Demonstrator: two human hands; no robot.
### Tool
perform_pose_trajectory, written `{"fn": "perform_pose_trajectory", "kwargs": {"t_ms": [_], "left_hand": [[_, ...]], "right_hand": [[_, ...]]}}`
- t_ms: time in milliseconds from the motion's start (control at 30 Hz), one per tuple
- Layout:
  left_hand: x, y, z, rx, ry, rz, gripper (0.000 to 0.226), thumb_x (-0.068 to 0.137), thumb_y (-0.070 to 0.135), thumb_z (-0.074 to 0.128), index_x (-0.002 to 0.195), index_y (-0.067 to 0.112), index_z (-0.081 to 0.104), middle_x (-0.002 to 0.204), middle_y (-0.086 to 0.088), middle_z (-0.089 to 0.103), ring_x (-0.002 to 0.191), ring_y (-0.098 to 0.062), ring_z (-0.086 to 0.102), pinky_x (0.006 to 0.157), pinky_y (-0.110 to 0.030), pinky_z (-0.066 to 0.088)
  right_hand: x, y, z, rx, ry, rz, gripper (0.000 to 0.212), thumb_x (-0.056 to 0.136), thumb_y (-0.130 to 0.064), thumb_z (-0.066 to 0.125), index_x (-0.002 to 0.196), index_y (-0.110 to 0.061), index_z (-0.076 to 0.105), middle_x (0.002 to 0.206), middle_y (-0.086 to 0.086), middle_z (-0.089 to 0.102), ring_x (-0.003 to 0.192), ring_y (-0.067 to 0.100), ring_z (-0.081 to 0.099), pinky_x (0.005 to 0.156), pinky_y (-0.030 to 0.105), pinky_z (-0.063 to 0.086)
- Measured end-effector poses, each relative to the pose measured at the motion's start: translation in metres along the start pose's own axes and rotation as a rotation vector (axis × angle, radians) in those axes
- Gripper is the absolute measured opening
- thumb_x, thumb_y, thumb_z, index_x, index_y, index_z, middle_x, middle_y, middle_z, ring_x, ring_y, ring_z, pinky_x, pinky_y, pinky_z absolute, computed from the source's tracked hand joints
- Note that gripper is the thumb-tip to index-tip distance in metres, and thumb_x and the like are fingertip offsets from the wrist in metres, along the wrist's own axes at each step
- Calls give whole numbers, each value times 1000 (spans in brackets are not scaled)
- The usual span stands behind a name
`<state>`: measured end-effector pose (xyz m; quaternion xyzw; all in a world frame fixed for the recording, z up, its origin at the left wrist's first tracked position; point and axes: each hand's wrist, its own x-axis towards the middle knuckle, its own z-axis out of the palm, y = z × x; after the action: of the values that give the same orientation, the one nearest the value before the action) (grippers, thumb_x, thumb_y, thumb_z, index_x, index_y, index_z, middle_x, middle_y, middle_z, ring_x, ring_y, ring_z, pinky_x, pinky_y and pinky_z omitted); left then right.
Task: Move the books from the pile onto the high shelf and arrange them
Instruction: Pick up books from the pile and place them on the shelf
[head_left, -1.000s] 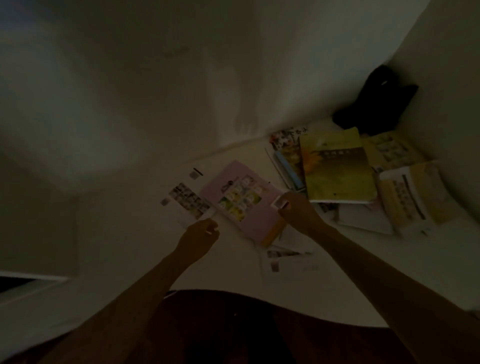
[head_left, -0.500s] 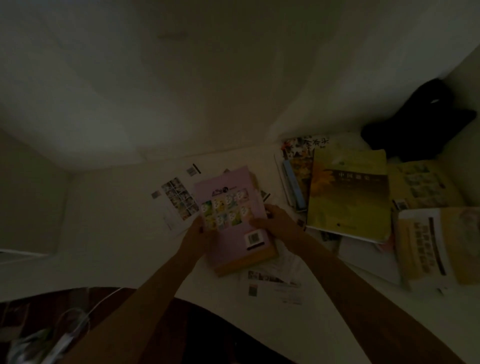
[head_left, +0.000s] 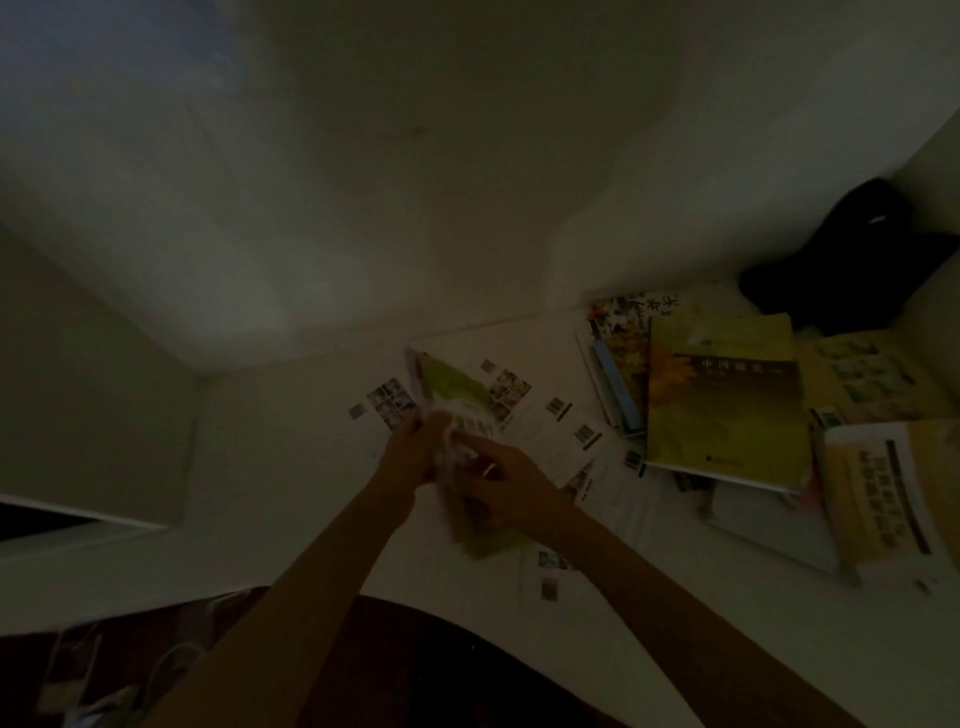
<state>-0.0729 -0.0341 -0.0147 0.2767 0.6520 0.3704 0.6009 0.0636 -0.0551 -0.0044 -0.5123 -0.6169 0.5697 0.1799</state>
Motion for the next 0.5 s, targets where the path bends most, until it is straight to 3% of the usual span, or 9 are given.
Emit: {"fn": "perform_pose_trajectory", "kwargs": {"t_ms": [33,100,167,233,367,500], "left_hand": [[3,-7,-8,-24,12,-22,23,95,24,50,114,12,56,116,-14,63,92,-25,62,76,-38,54],[6,-19,-18,-44,-2,-44,24,96,20,47,117,12,55,110,-13,64,90,-23,63,74,-34,55],[8,-27,-25,-30,14,-18,18,96,21,47,112,15,53,103,-8,63,85,-19,63,64,-28,54],[9,-32,-29,-32,65,20,7,96,23,48,101,19,52,101,-7,61,83,-17,61,59,-27,52],[8,-36,-47,-8,161,98,6,95,23,50,99,20,52,92,-2,62,77,-14,61,48,-17,52],[5,-40,-87,17,207,89,20,94,26,50,110,14,53,97,-2,63,80,-15,61,58,-27,51]], "right_hand": [[-1,7,0,19,-44,42,43,94,-19,54,136,-15,46,99,-8,55,79,1,52,62,6,45],[0,28,-7,-10,57,102,34,95,-14,52,128,-10,53,108,4,54,92,12,55,64,2,41],[3,55,-25,-120,294,161,32,95,-11,51,126,-8,54,117,14,48,113,25,51,79,11,40],[10,77,-47,-221,438,198,35,94,-12,53,128,-5,51,128,18,46,122,30,45,93,21,34],[40,85,-83,-194,365,353,56,93,-28,55,140,-4,37,146,16,33,130,30,39,105,33,32],[71,85,-84,-394,347,410,70,91,-45,53,142,-4,33,146,20,32,133,34,34,109,42,32]]}}
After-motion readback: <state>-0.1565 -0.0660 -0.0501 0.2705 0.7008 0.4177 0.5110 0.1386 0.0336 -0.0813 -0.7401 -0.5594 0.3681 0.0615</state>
